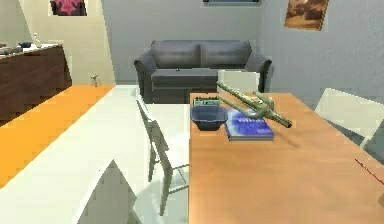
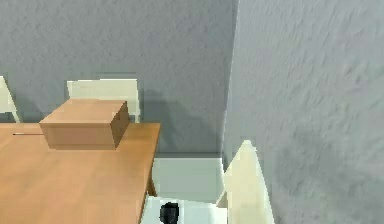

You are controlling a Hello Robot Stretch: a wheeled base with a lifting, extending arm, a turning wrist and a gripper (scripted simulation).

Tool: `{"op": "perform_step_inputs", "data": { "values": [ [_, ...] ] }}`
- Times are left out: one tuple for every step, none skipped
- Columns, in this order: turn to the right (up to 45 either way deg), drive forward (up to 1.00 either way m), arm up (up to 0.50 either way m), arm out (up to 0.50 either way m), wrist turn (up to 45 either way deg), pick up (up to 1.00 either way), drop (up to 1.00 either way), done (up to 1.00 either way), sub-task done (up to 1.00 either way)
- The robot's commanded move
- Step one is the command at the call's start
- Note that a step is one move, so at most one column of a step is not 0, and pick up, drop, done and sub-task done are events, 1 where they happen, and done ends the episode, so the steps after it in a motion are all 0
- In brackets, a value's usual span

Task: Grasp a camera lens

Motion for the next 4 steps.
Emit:
{"op": "perform_step_inputs", "data": {
  "values": [
    [0.0, 0.00, 0.00, 0.20, 0.0, 0.00, 0.00, 0.00, 0.00],
    [0.0, 0.00, 0.00, 0.00, 45.0, 0.00, 0.00, 0.00, 0.00],
    [0.0, 0.00, 0.00, 0.00, 45.0, 0.00, 0.00, 0.00, 0.00],
    [0.0, 0.00, 0.00, 0.00, 45.0, 0.00, 0.00, 0.00, 0.00]
  ]
}}
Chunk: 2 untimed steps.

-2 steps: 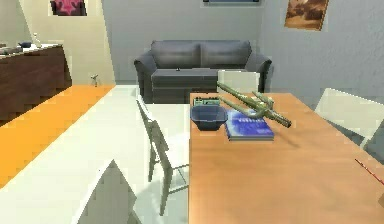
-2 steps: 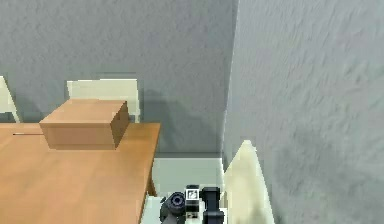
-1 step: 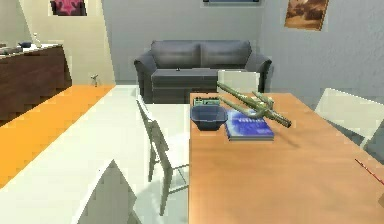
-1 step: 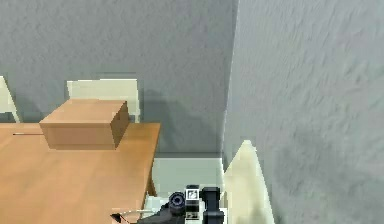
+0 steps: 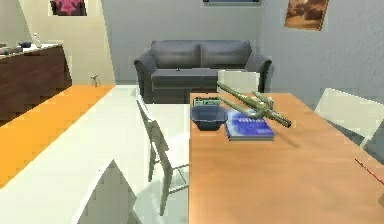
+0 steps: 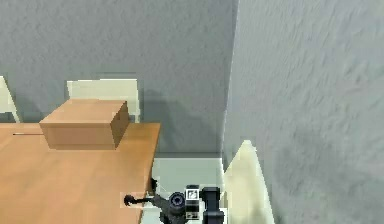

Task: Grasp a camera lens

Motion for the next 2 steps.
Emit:
{"op": "perform_step_inputs", "data": {
  "values": [
    [0.0, 0.00, 0.00, 0.00, 30.0, 0.00, 0.00, 0.00, 0.00],
    [0.0, 0.00, -0.30, 0.00, 0.0, 0.00, 0.00, 0.00, 0.00]
  ]
}}
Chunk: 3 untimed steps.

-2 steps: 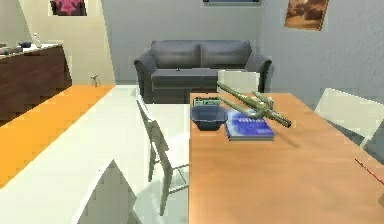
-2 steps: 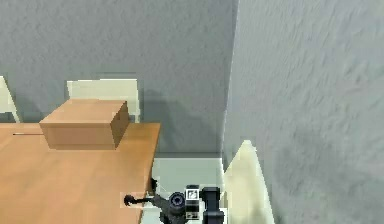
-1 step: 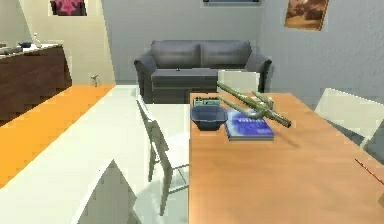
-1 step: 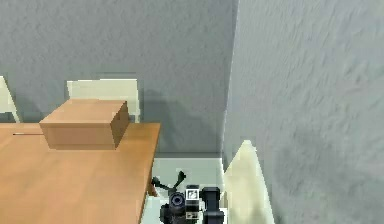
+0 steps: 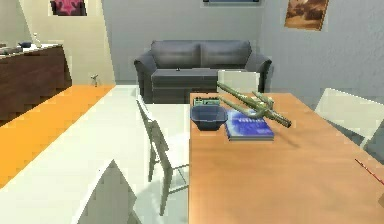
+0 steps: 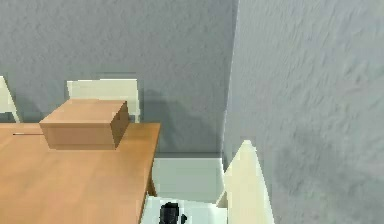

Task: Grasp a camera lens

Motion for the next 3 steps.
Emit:
{"op": "perform_step_inputs", "data": {
  "values": [
    [0.0, 0.00, 0.00, 0.00, 0.0, 1.00, 0.00, 0.00, 0.00],
    [0.0, 0.00, 0.10, 0.00, 0.0, 0.00, 0.00, 0.00, 0.00],
    [0.0, 0.00, 0.00, 0.00, 0.0, 0.00, 0.00, 1.00, 0.00]
  ]
}}
